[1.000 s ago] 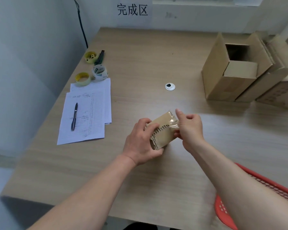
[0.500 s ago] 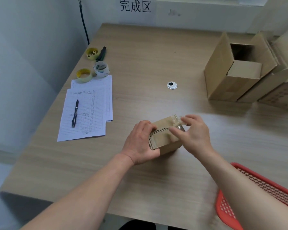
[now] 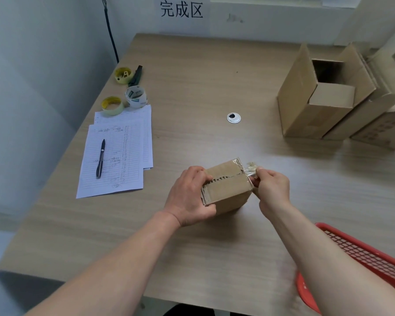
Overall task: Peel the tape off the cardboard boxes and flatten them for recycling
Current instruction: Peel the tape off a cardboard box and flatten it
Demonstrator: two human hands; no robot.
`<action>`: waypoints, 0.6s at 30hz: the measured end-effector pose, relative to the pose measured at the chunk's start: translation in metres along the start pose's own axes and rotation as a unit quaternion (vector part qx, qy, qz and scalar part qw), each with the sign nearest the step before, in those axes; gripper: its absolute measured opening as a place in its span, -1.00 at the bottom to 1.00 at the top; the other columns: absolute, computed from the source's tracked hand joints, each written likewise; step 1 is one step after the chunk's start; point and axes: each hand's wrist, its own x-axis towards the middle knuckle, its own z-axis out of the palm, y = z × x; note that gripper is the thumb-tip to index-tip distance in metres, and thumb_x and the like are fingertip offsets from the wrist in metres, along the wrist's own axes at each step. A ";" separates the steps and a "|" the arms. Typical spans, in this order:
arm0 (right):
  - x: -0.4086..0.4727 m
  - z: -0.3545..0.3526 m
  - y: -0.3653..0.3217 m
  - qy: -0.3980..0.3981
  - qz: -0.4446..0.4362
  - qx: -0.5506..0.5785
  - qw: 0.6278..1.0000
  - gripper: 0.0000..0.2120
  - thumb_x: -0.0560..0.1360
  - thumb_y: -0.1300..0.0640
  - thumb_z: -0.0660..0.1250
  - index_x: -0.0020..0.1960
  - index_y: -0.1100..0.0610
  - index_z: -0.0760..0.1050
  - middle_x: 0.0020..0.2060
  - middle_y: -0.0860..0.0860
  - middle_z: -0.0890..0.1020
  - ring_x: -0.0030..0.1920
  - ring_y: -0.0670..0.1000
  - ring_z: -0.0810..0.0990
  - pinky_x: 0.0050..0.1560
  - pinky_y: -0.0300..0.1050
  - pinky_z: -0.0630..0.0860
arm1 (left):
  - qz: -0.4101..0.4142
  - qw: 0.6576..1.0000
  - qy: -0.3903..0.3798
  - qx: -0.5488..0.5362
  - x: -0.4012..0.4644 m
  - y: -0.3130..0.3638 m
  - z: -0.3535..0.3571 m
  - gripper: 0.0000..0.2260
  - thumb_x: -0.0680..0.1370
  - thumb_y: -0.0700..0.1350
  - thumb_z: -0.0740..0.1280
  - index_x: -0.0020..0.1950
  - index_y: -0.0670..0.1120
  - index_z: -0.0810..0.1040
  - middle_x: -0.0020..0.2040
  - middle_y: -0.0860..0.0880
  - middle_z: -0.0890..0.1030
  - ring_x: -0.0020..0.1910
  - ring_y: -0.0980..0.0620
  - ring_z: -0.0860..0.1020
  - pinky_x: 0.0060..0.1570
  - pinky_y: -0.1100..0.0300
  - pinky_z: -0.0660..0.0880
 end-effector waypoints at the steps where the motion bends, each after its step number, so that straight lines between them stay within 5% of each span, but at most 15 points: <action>1: 0.000 0.000 -0.001 0.000 -0.036 -0.042 0.998 -0.62 0.59 0.12 0.27 -0.40 0.14 0.51 -0.44 0.03 0.60 -0.27 0.13 0.58 -0.08 0.08 0.54 | 0.003 1.000 0.001 0.007 0.001 0.000 0.000 -0.42 0.20 0.15 0.31 0.15 -0.07 0.51 0.17 -0.04 0.48 0.11 -0.08 0.49 0.02 0.09 0.52; 5: -0.008 0.004 -0.006 -0.031 -0.205 -0.282 0.937 -0.55 0.50 -0.19 0.37 -0.24 0.21 0.45 -0.33 0.03 0.54 -0.25 0.07 0.50 -0.21 0.02 0.39 | 0.013 0.999 0.004 0.043 0.004 0.004 -0.001 -0.45 0.19 0.15 0.28 0.11 -0.06 0.49 0.11 -0.03 0.48 0.03 -0.09 0.47 0.00 0.06 0.49; 10: -0.001 0.005 -0.001 -0.024 -0.309 -0.403 0.861 -0.63 0.54 -0.07 0.38 -0.20 0.15 0.30 -0.32 -0.01 0.41 -0.21 0.16 0.43 -0.21 -0.01 0.22 | 0.017 0.999 -0.001 0.046 0.003 0.005 -0.002 -0.45 0.19 0.16 0.27 0.11 -0.06 0.49 0.11 -0.04 0.48 0.03 -0.10 0.48 0.00 0.07 0.49; 13: 0.002 0.002 -0.002 -0.035 -0.308 -0.396 0.864 -0.62 0.61 0.00 0.30 -0.26 0.15 0.24 -0.41 -0.02 0.36 -0.29 0.16 0.35 -0.25 0.00 0.15 | 0.007 0.999 -0.001 0.036 0.002 0.005 -0.002 -0.45 0.19 0.16 0.27 0.11 -0.06 0.50 0.12 -0.03 0.48 0.04 -0.09 0.48 0.00 0.09 0.48; 18: 0.007 0.004 -0.006 -0.050 -0.183 -0.320 0.928 -0.57 0.62 -0.05 0.26 -0.30 0.21 0.33 -0.39 0.02 0.40 -0.31 0.06 0.36 -0.30 -0.01 0.26 | 0.012 1.000 0.000 0.025 0.002 -0.001 -0.004 -0.47 0.19 0.12 0.29 0.09 -0.07 0.51 0.11 -0.03 0.48 0.06 -0.09 0.48 0.03 0.09 0.47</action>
